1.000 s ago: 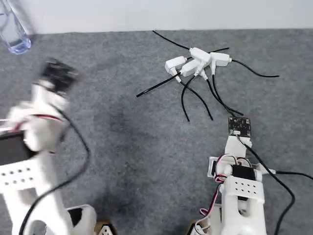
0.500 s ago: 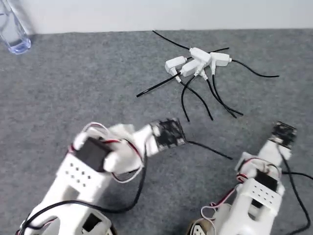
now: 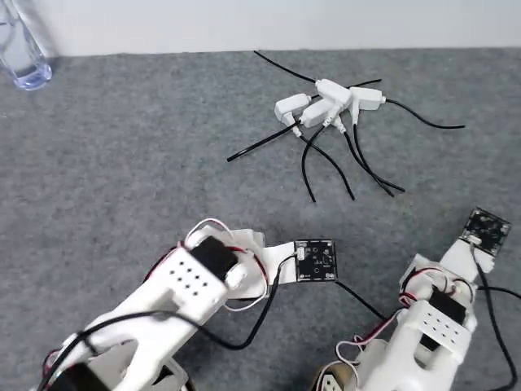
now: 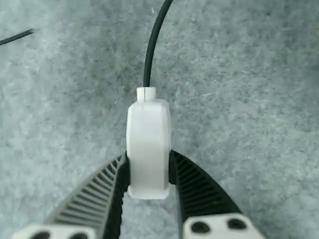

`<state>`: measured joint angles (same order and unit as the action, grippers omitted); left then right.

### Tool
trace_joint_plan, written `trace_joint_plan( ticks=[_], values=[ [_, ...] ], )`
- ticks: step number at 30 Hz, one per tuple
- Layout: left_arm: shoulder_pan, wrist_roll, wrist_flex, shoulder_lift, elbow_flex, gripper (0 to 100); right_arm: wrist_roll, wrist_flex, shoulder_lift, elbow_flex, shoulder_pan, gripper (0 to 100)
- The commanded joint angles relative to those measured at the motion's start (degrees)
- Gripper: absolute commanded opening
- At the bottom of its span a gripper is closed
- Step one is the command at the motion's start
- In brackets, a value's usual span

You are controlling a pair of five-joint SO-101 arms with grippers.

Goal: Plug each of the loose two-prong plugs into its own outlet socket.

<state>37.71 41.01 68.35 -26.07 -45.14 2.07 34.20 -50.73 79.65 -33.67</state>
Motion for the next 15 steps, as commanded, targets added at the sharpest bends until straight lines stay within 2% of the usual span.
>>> trace_joint_plan(
  ticks=[1,15],
  values=[
    [0.35,3.52,-4.75,4.75,0.40,1,0.26,-1.71,-0.84,-0.35,0.57,19.3],
    [0.62,4.75,-11.16,13.54,0.04,2,0.35,-1.80,-0.84,-0.35,2.24,19.3]
  ],
)
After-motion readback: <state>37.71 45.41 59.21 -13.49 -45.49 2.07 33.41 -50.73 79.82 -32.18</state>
